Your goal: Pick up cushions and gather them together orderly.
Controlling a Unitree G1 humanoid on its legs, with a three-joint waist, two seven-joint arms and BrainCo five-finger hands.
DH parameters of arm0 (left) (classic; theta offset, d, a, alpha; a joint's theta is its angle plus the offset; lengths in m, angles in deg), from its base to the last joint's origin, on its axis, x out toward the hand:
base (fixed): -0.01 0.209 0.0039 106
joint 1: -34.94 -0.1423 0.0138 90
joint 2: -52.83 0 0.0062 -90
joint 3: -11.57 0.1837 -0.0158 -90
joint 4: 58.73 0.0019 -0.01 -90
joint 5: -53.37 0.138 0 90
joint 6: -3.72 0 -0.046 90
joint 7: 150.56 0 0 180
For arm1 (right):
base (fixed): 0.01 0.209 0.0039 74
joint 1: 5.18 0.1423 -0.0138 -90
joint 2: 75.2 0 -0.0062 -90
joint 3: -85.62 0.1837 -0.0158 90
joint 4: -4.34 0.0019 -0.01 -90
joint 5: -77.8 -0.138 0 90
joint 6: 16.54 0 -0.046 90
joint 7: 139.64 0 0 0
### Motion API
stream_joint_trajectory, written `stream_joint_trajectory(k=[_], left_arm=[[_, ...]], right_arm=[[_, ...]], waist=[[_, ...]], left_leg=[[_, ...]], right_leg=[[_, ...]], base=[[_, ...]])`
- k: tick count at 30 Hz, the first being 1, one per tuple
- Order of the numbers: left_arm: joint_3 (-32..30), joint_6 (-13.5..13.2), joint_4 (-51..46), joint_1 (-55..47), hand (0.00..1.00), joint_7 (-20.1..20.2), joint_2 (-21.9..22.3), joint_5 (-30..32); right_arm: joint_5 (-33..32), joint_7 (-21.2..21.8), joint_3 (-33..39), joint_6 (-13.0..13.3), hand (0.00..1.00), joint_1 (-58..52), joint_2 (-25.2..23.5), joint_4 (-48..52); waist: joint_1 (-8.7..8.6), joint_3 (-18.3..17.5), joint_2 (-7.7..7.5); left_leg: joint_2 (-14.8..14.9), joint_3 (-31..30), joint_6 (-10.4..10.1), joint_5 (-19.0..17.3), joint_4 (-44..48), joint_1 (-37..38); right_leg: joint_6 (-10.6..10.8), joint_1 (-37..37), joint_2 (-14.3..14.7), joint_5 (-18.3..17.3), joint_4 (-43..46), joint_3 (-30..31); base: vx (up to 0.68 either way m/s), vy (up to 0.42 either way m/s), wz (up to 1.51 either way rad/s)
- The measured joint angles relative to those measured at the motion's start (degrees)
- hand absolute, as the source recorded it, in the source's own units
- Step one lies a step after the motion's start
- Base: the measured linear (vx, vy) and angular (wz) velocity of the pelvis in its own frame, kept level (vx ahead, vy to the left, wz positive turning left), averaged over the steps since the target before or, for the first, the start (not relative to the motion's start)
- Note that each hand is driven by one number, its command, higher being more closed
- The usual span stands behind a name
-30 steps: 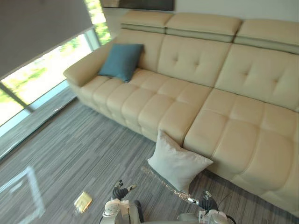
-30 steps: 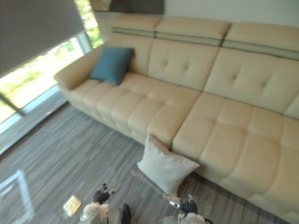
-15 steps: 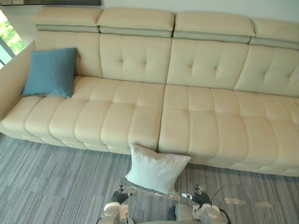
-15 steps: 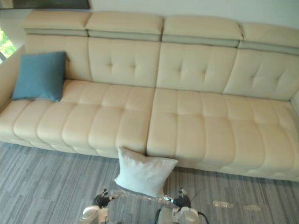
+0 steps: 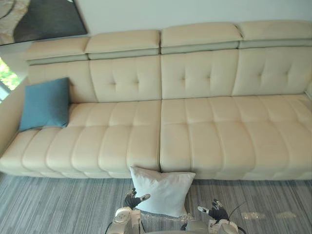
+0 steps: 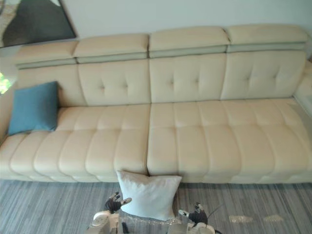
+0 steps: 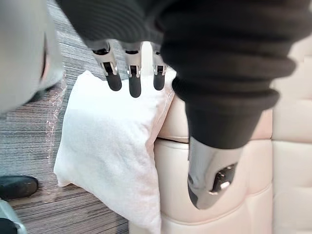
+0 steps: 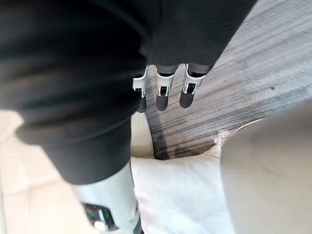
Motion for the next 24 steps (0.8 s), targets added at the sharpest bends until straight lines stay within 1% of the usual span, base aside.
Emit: stream_joint_trajectory(k=[1, 3, 4, 7, 9, 10, 12, 13, 14, 15, 17, 18, 19, 20, 22, 23, 24], left_arm=[[-0.37, 0.09, 0.19, 0.06, 0.0, -0.11, -0.33, 0.01], [-1.08, 0.07, 0.27, 0.05, 0.0, -0.1, -0.41, 0.02], [-1.17, 0.08, 0.54, 0.04, 0.0, -0.12, -0.52, 0.03], [-2.14, 0.08, 0.81, -0.14, 0.0, -0.13, -0.42, 0.0], [-2.47, 0.07, 0.83, -0.34, 0.0, -0.95, -0.49, -0.12], [-3.57, 0.06, 0.78, -0.29, 0.0, -1.34, -0.65, -0.23], [-4.44, 0.04, 0.29, 0.33, 0.0, -2.2, -0.62, -0.88], [-4.42, 0.03, -0.52, 0.82, 0.0, -3.06, -0.89, -2.56], [-4.42, 0.0, -1.01, 1.57, 0.0, -3.49, -1.14, -3.15], [-4.5, -0.09, -2.31, 2.76, 0.0, -4.63, -1.96, -4.91], [-4.72, -0.24, -4.4, 5.26, 0.0, -6.21, -3.68, -7.04], [-5.51, -0.57, -5.54, 6.83, 0.0, -7.31, -4.75, -8.21], [-6.33, -1.24, -6.06, 8.47, 0.0, -7.94, -5.5, -9.35], [-6.61, -1.33, -6.58, 9.36, 0.0, -8.43, -5.87, -9.71], [-6.8, -1.94, -8.62, 12.23, 0.0, -9.79, -7.18, -11.41], [-7.31, -2.38, -9.28, 14.5, 0.0, -9.99, -7.97, -12.01], [-7.88, -2.5, -9.33, 16.58, 0.0, -10.09, -8.49, -12.78]], right_arm=[[-0.07, -0.08, -0.08, 0.0, 0.0, -0.29, -0.73, 0.38], [-0.04, -0.37, -0.1, -0.01, 0.0, -0.93, -1.64, 0.3], [-0.01, -0.41, -0.09, -0.01, 0.0, -1.03, -1.81, 0.15], [-0.06, -0.55, 0.66, 0.01, 0.0, -1.07, -1.81, -0.07], [-0.16, -0.99, 1.64, 0.06, 0.0, -0.96, -1.75, -0.08], [-0.59, -1.34, 1.73, 0.08, 0.0, -0.79, -1.6, -0.08], [-1.3, -1.8, 1.82, 0.13, 0.0, 0.37, -1.01, -0.06], [-2.56, -2.64, 1.82, 0.46, 0.0, 1.09, -0.77, 0.3], [-2.99, -3.04, 1.8, 0.7, 0.0, 1.67, -0.58, 0.48], [-3.69, -3.8, 1.83, 1.06, 0.0, 3.3, 0.1, 0.81], [-4.82, -5.15, 1.92, 1.62, 0.0, 5.72, 0.96, 3.56], [-5.64, -6.13, 2.08, 2.29, 0.0, 7.5, 1.65, 5.54], [-5.93, -7.04, 2.58, 2.72, 0.0, 9.12, 2.44, 7.13], [-6.47, -7.4, 3.02, 3.02, 0.0, 10.08, 2.78, 7.39], [-8.08, -9.03, 4.07, 3.54, 0.0, 12.7, 3.6, 9.34], [-8.84, -9.69, 4.05, 3.78, 0.0, 14.96, 4.12, 9.41], [-9.35, -10.16, 4.1, 3.82, 0.0, 16.88, 4.44, 9.47]], waist=[[-0.44, -0.41, -1.66], [-0.22, -0.94, -2.41], [-0.2, -1.37, -3.12], [-0.19, -1.41, -2.62], [-0.07, -1.58, -1.85], [0.01, -1.37, -1.53], [0.11, 0.27, -1.19], [0.05, 0.42, -1.26], [0.06, 0.64, -1.23], [0.39, 2.47, -1.42], [0.96, 4.69, -1.65], [1.13, 6.5, -1.99], [1.18, 8.31, -2.03], [1.17, 8.82, -1.99], [1.23, 10.04, -2.06], [1.31, 11.12, -2.36], [1.29, 12.06, -2.35]], left_leg=[[-0.9, 1.5, 0.93, -0.42, -0.39, 0.34], [-2.02, 2.8, 1.6, -0.8, -0.48, 0.41], [-2.91, 3.46, 1.71, -0.8, -1.43, 1.31], [-3.84, 3.96, 1.83, -0.73, -2.69, 3.4], [-3.85, 3.88, 1.83, -0.72, -3.43, 3.92], [-3.67, 3.76, 1.82, -0.72, -3.55, 3.8], [-3.19, 3.02, 1.79, -0.7, -2.9, 2.54], [-2.66, 2.11, 1.79, -0.7, -0.62, -0.64], [-2.44, 1.69, 1.79, -0.71, 0.56, -2.45], [-1.79, 1.3, 1.8, -0.73, 3.26, -6.28], [-0.68, 0.64, 2.02, -0.97, 8.04, -12.66], [0.01, 0.07, 2.62, -1.5, 11.2, -16.64], [0.67, -0.5, 2.61, -2.6, 14.53, -19.86], [1.05, -0.81, 2.55, -3.35, 16.36, -21.74], [1.92, -1.97, 2.09, -6.13, 22.25, -28.89], [2.17, -2.24, 2.21, -6.91, 25.46, -32.78], [2.38, -2.79, 2.43, -7.06, 27.67, -35.76]], right_leg=[[0.95, -0.12, -0.96, 0.07, -0.22, 0.98], [1.52, 0.06, -1.88, 0.35, -1.25, 1.99], [2.11, 0.47, -2.64, 0.43, -1.88, 2.5], [2.69, 2.86, -3.46, 0.66, -3.82, 2.48], [2.79, 3.29, -3.46, 0.71, -3.98, 1.9], [2.79, 3.13, -3.41, 0.71, -3.78, 1.61], [2.78, 2.0, -3.22, 0.71, -1.88, 0.35], [2.78, -1.34, -3.17, 0.71, 0.83, -0.73], [2.76, -3.01, -3.14, 0.7, 2.1, -1.15], [2.72, -6.32, -2.87, 0.68, 4.85, -1.37], [2.7, -12.22, -2.26, 0.67, 8.89, -1.52], [2.0, -15.51, -2.02, 0.27, 11.42, -1.86], [1.32, -18.3, -1.95, -0.57, 14.01, -2.4], [0.94, -20.05, -1.87, -1.07, 15.68, -2.6], [0.58, -26.51, -1.75, -3.75, 21.05, -2.62], [0.42, -29.83, -1.85, -5.46, 23.55, -2.36], [0.15, -32.43, -1.88, -6.28, 25.15, -2.36]], base=[[0.16, 0.196, -0.31], [0.18, 0.184, -0.24], [0.18, 0.146, -0.14], [0.14, 0.097, -0.05], [0.09, 0.008, 0.05], [0.07, -0.036, 0.09], [0.0, -0.062, 0.17], [-0.05, -0.064, 0.29], [-0.09, -0.072, 0.4], [-0.08, -0.055, 0.3], [-0.17, -0.057, 0.2], [-0.21, -0.059, 0.14], [-0.17, -0.046, 0.12], [-0.18, -0.036, 0.09], [-0.2, -0.028, 0.07], [-0.17, -0.025, 0.07], [-0.19, -0.027, 0.04]])
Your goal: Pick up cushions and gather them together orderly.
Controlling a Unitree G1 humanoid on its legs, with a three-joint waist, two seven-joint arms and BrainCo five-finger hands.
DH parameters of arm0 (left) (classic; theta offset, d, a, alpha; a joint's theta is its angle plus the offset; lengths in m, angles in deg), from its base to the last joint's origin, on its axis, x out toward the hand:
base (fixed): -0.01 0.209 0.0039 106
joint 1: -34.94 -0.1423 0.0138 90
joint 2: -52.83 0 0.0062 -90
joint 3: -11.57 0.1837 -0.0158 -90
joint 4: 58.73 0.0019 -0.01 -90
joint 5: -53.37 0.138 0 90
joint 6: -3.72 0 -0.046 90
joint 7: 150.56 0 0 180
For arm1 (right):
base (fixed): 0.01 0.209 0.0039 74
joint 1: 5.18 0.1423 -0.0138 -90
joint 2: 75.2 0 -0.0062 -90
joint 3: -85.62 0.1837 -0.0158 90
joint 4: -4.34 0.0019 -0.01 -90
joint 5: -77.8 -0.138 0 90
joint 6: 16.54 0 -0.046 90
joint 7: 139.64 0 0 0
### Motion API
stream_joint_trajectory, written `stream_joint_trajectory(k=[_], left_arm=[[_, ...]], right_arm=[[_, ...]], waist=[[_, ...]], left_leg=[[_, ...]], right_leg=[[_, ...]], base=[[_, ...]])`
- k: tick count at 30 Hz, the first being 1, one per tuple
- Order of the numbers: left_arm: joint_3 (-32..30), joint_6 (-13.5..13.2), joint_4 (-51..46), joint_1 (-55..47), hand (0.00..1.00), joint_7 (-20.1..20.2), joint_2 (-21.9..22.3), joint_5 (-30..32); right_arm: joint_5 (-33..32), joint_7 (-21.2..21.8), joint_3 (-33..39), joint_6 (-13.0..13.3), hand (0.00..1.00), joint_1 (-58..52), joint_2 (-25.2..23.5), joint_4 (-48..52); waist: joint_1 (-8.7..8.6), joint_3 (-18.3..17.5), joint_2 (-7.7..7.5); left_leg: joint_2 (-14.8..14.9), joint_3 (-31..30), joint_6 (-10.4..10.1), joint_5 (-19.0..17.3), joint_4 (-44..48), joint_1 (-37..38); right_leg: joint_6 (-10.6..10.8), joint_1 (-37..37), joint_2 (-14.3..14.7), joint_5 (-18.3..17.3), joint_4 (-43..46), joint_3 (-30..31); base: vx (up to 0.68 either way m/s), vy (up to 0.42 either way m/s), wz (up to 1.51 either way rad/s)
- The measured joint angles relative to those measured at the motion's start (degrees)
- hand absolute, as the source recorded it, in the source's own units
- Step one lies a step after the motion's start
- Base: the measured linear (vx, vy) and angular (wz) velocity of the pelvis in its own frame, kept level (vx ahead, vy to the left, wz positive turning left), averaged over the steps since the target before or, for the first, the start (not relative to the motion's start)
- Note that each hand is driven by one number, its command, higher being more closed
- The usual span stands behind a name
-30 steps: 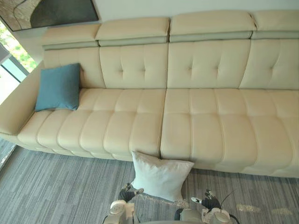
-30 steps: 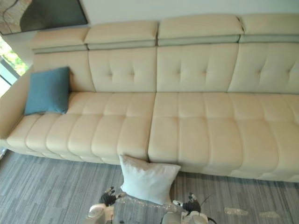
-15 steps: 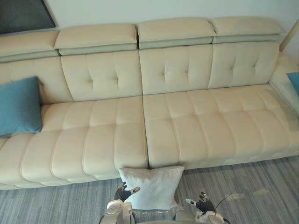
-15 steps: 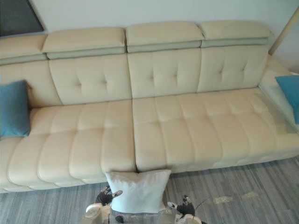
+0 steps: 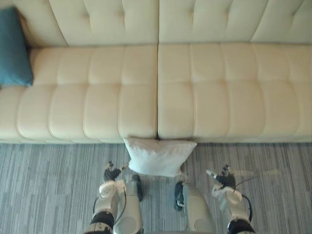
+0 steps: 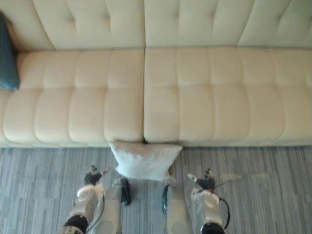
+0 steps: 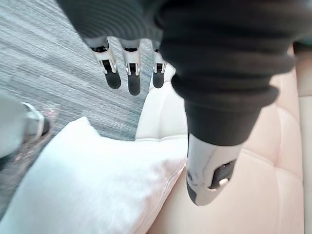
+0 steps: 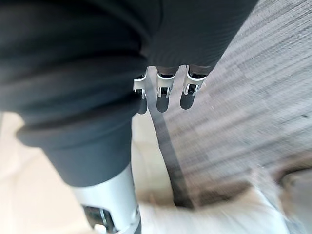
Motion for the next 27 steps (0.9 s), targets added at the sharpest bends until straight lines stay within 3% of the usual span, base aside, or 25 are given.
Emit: stream_joint_trajectory(k=[8, 13, 17, 25, 26, 27], left_arm=[[-1.17, -0.29, -3.16, 14.32, 0.0, -1.42, -6.01, -3.82], [-0.97, -0.32, -3.27, 20.82, 0.0, -1.31, -7.52, -4.14], [2.81, -0.34, -4.22, 26.23, 0.0, -0.9, -9.29, -3.97], [10.91, -0.42, -4.25, 31.36, 0.0, -1.16, -8.47, -2.9], [11.72, -0.41, -4.25, 31.9, 0.0, -1.38, -8.38, -2.89], [11.87, -0.41, -4.25, 31.97, 1.0, -1.44, -8.34, -2.89]], right_arm=[[-4.96, -2.6, 2.19, 0.61, 0.0, 16.28, 2.4, 2.03], [-6.53, -2.56, 2.11, 0.69, 0.0, 23.86, 4.13, 1.5], [-6.54, -1.97, -0.78, 0.7, 0.0, 31.86, 5.73, -0.12], [-6.56, -1.77, -8.88, 0.58, 0.0, 37.51, 4.29, -0.98], [-6.55, -1.85, -9.43, 0.59, 1.0, 37.68, 4.31, -0.98], [-6.56, -1.87, -9.46, 0.59, 1.0, 37.7, 4.29, -0.98]], waist=[[0.0, 4.37, 0.33], [-0.1, 6.28, 0.42], [-0.18, 7.38, 0.34], [-0.25, 7.66, 0.18], [-0.36, 7.66, 0.18], [-0.37, 7.66, 0.18]], left_leg=[[1.1, -3.64, 0.42, -0.42, 12.72, -24.58], [1.17, -4.22, 0.81, 0.47, 16.19, -32.83], [1.41, -5.17, 1.02, 0.89, 19.57, -41.08], [1.65, -5.03, 1.02, 0.99, 20.47, -43.61], [1.58, -5.01, 1.08, 1.24, 19.99, -43.67], [1.56, -5.02, 1.09, 1.26, 19.93, -43.68]], right_leg=[[-0.52, -23.56, 0.03, -1.32, 13.52, -0.12], [-0.56, -31.89, -0.39, -1.28, 17.79, 0.14], [-0.73, -40.1, -0.44, -1.15, 21.47, 0.24], [-0.7, -42.84, -0.41, -1.16, 22.55, 0.59], [-0.7, -42.86, -0.41, -1.13, 22.17, 0.5], [-0.7, -42.86, -0.42, -1.13, 22.12, 0.48]], base=[[-0.18, -0.036, 0.07], [-0.12, -0.022, 0.06], [-0.09, -0.008, 0.02], [-0.03, -0.004, -0.01], [0.0, 0.0, 0.0], [-0.01, 0.004, 0.06]])
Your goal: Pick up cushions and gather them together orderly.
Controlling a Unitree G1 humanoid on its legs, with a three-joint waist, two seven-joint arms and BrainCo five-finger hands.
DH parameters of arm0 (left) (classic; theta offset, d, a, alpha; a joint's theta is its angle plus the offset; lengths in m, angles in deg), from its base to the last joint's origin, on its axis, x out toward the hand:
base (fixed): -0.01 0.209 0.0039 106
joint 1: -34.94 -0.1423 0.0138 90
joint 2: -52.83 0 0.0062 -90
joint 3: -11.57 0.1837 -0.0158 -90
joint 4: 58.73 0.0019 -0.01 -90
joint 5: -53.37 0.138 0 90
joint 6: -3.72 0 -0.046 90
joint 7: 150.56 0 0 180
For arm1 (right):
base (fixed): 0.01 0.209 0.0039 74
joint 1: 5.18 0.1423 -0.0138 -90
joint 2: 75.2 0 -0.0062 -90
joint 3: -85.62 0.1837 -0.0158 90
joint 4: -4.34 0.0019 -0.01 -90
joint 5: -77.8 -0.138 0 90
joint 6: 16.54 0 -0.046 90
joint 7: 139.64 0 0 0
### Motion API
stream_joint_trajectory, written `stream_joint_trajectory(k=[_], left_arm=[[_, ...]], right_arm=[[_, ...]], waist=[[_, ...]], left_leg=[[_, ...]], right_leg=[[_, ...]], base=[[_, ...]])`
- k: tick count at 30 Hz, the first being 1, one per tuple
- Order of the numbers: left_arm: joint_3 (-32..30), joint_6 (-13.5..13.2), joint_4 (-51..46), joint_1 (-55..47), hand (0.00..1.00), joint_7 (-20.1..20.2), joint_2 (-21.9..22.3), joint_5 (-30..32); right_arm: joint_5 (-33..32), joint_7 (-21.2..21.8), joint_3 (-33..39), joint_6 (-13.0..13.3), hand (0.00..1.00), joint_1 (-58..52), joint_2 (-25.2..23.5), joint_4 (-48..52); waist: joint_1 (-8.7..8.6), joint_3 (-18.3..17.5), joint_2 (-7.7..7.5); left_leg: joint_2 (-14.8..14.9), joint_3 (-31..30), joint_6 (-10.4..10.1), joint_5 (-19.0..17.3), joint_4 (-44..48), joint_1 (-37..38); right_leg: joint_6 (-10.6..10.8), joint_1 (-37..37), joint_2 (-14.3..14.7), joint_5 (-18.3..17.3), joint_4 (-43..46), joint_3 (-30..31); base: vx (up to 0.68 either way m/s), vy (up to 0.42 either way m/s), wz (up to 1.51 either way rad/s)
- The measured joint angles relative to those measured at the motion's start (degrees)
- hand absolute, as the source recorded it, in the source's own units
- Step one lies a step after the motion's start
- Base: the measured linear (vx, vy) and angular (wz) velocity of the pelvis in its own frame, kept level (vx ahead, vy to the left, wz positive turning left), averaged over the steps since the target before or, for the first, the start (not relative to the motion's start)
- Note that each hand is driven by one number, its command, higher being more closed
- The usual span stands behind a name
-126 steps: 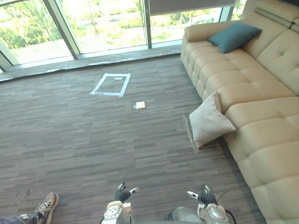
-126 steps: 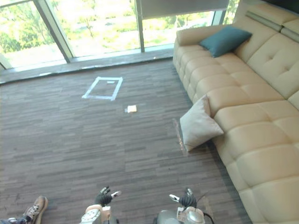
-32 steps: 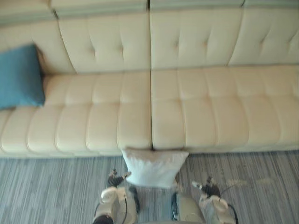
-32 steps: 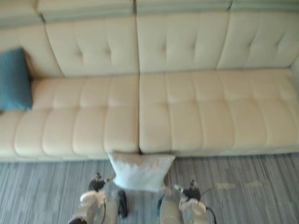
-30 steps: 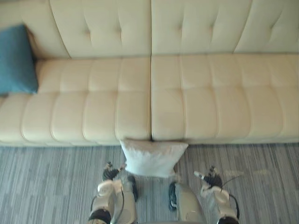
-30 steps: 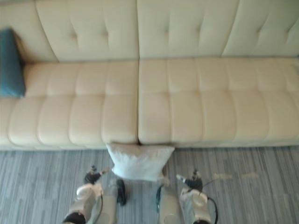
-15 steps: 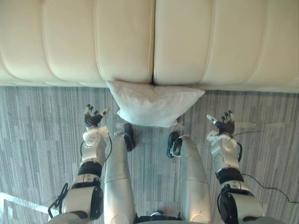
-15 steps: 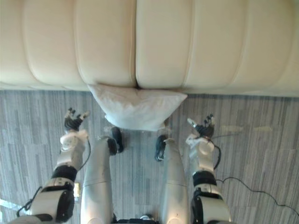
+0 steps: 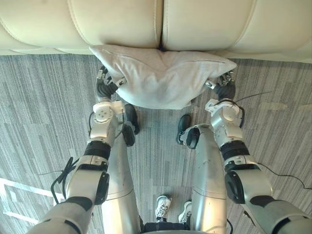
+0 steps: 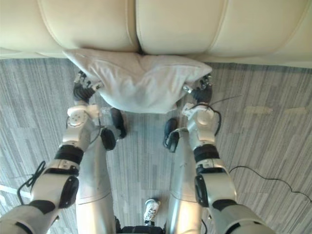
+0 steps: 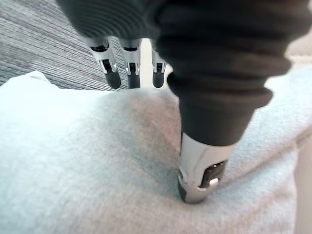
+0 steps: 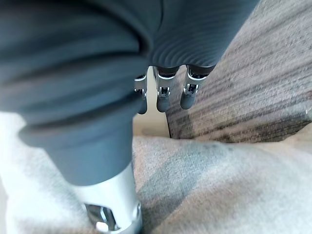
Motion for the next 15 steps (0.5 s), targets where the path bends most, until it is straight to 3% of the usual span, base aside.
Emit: stream_joint_trajectory(k=[7, 10, 15], left_arm=[[1.94, 0.03, -1.36, 0.91, 1.0, -4.81, 1.87, -1.86], [1.94, 0.04, -2.81, 0.08, 1.0, -4.99, 1.89, -2.6], [2.74, -0.56, -9.06, -6.68, 1.0, -4.99, 4.46, -2.6]], right_arm=[[-2.3, -0.81, -2.33, 0.45, 1.0, 1.02, -1.66, 0.1], [-3.36, -0.86, -2.37, 0.49, 1.0, 0.28, -1.79, 0.53], [-5.59, -1.27, -2.55, 1.72, 1.0, -7.13, -2.26, 7.02]], waist=[[-0.4, -0.02, -0.03], [-0.55, -0.04, -0.05], [-1.16, -0.11, -0.14]], left_leg=[[-0.27, -0.14, -0.37, 1.32, -1.55, 0.49], [-0.15, -0.1, -0.5, 1.45, -1.85, 1.71], [0.64, 1.36, -1.05, 2.1, -8.0, 12.11]], right_leg=[[-0.43, 0.37, -0.02, 0.31, -1.02, -0.42], [-0.87, 1.48, 0.1, 0.59, -1.63, -0.49], [-0.47, 11.01, 1.57, 2.93, -8.23, -0.08]], base=[[0.0, 0.001, 0.03], [0.0, 0.003, -0.03], [0.01, -0.001, -0.2]])
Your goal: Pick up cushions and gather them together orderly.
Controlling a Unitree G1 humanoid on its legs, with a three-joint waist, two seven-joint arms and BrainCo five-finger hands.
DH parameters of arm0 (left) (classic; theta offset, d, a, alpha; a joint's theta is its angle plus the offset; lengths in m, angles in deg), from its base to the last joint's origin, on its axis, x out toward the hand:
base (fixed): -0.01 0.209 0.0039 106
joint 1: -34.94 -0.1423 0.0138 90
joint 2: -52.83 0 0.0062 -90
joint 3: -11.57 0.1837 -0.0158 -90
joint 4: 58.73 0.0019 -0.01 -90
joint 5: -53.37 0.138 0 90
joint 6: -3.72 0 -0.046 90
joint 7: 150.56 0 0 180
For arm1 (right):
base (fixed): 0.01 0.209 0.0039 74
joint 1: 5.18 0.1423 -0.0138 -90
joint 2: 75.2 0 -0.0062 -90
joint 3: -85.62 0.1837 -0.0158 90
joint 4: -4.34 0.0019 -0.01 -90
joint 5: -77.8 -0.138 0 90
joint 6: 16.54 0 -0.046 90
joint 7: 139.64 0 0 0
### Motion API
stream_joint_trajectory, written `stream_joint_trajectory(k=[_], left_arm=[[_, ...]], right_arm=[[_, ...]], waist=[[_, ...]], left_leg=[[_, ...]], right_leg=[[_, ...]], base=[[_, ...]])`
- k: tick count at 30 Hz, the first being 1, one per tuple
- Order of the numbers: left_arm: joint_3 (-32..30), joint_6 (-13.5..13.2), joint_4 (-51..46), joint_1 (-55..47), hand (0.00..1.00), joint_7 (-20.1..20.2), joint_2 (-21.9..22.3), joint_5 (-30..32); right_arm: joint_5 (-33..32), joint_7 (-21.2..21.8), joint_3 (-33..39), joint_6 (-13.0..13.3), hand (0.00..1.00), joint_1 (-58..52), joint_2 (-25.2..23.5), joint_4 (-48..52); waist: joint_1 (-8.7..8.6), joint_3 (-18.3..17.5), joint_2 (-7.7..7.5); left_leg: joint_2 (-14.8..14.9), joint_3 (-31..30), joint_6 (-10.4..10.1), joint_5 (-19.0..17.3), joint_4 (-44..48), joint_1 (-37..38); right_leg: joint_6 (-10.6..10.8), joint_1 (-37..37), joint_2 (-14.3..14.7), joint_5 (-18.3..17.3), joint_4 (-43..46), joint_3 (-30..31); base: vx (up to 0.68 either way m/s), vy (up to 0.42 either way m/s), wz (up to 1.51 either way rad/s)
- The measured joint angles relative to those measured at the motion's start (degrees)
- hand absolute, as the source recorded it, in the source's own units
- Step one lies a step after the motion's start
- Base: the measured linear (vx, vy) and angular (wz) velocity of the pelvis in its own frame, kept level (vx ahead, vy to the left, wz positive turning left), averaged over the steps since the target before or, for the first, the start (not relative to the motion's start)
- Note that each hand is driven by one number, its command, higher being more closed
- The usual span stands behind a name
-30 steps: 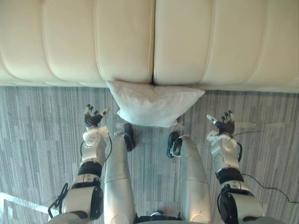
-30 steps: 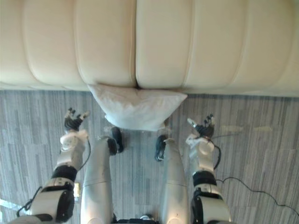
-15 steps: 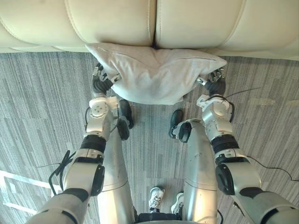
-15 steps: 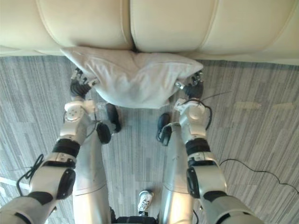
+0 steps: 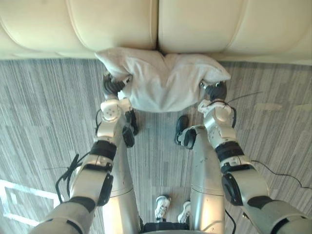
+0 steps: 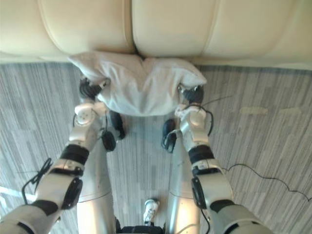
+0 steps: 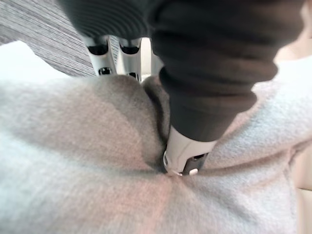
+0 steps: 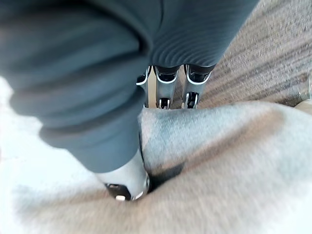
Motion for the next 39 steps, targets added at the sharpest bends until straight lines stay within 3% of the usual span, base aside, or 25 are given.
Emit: stream_joint_trajectory(k=[8, 12, 16, 17, 23, 27, 30, 32, 34, 35, 36, 37, 39], left_arm=[[4.77, -2.77, -9.85, -12.97, 1.0, 0.01, 4.05, -1.12], [6.11, -4.54, -18.7, -24.53, 1.0, 0.03, 7.27, -1.12], [7.12, -5.6, -24.9, -33.21, 1.0, 0.15, 7.61, -1.11], [7.64, -5.77, -27.48, -37.22, 1.0, 0.39, 7.49, -1.12], [8.45, -6.45, -34.03, -47.23, 1.0, 1.81, 7.43, -1.11], [8.57, -6.59, -34.19, -48.72, 1.0, 2.56, 7.29, -1.09], [8.57, -6.55, -34.19, -49.25, 1.0, 2.64, 6.95, -0.98], [8.57, -6.35, -34.18, -49.5, 1.0, 2.64, 6.85, -0.98], [8.61, -5.78, -34.19, -51.21, 1.0, 2.64, 6.58, -0.78], [8.61, -5.69, -34.2, -51.37, 1.0, 2.64, 6.46, -0.75], [8.57, -5.29, -34.27, -51.53, 1.0, 2.64, 6.25, -0.53], [8.45, -5.29, -35.32, -52.33, 1.0, 2.63, 6.25, -0.16], [8.45, -5.28, -37.94, -53.06, 1.0, 2.62, 6.29, 0.18]], right_arm=[[-1.42, -0.13, 0.0, 3.67, 1.0, -16.86, -3.74, 17.14], [0.19, -0.12, -2.21, 5.19, 1.0, -28.87, -4.81, 28.18], [4.27, 0.63, -4.71, 5.59, 1.0, -37.32, -4.76, 36.18], [6.29, 1.17, -5.77, 5.93, 1.0, -41.28, -4.72, 39.42], [7.57, 5.06, -6.98, 5.92, 1.0, -48.92, -4.72, 43.03], [7.57, 6.15, -6.98, 5.73, 1.0, -49.59, -4.25, 42.87], [7.57, 6.48, -6.98, 5.75, 1.0, -49.05, -3.99, 41.29], [7.56, 6.69, -6.95, 5.6, 1.0, -47.99, -3.87, 38.09], [8.05, 6.79, -6.95, 4.37, 1.0, -49.17, -3.93, 35.26], [8.1, 6.92, -6.95, 4.31, 1.0, -49.43, -3.95, 35.19], [8.26, 7.37, -6.96, 4.09, 1.0, -50.15, -3.91, 35.12], [8.61, 7.83, -6.96, 3.99, 1.0, -50.45, -4.07, 35.16], [8.6, 8.16, -6.94, 3.97, 1.0, -50.45, -4.32, 35.24]], waist=[[-0.67, -2.23, -0.42], [-0.64, -6.72, -0.46], [-0.46, -9.9, -1.04], [-0.3, -12.42, -1.24], [-0.14, -19.76, -1.06], [-0.23, -21.76, -0.78], [-0.26, -22.33, -0.49], [-0.3, -22.29, -0.42], [-0.48, -22.03, -0.16], [-0.47, -21.95, -0.1], [-0.44, -21.67, 0.24], [-0.48, -21.81, 0.69], [-0.05, -21.78, 0.55]], left_leg=[[-0.78, 2.34, -1.11, 2.6, -12.66, 20.28], [-1.12, 3.48, -1.37, 2.78, -18.48, 30.87], [-1.16, 5.9, -1.18, 2.59, -23.39, 39.79], [-1.22, 7.26, -1.07, 2.47, -25.48, 43.17], [-1.4, 12.42, -0.94, 2.41, -33.13, 53.34], [-2.53, 12.61, -0.92, 2.43, -35.73, 56.38], [-3.38, 12.34, -0.07, 1.43, -35.61, 57.43], [-3.47, 12.37, -0.01, 0.06, -35.2, 58.75], [-3.73, 12.0, 0.45, -2.52, -33.59, 62.8], [-3.88, 11.72, 0.58, -3.22, -33.52, 63.54], [-4.26, 11.0, 1.51, -4.82, -33.54, 65.32], [-4.47, 10.79, 1.82, -5.5, -33.54, 65.66], [-4.48, 10.24, 1.63, -6.13, -33.75, 65.78]], right_leg=[[-0.37, 18.55, 1.12, 3.19, -12.13, 0.25], [0.23, 28.93, 1.54, 4.17, -18.87, 0.39], [1.17, 37.37, 2.03, 5.26, -24.95, 1.37], [1.73, 40.44, 2.22, 5.92, -27.88, 2.24], [2.82, 49.48, 2.97, 9.33, -38.98, 5.47], [3.2, 52.74, 2.75, 10.74, -43.01, 6.84], [4.5, 53.08, 2.3, 11.46, -42.12, 7.85], [6.0, 50.88, 2.33, 11.99, -35.7, 7.99], [11.44, 46.86, 1.57, 16.12, -20.14, 7.65], [11.28, 46.41, 1.33, 17.07, -18.21, 7.48], [9.55, 44.49, 0.61, 19.35, -13.33, 6.81], [7.98, 43.77, 0.27, 15.76, -13.19, 6.03], [7.03, 42.65, 0.22, 11.91, -18.36, 4.0]], base=[[0.04, -0.013, -0.11], [0.1, 0.018, -0.12], [0.12, 0.068, -0.23], [0.14, 0.099, -0.3], [0.14, 0.1, -0.34], [0.13, 0.077, -0.17], [0.08, 0.069, -0.21], [0.05, 0.072, -0.16], [0.04, 0.04, 0.11], [0.06, 0.027, 0.19], [0.08, 0.022, 0.19], [0.09, 0.012, 0.16], [0.15, -0.072, 0.1]])
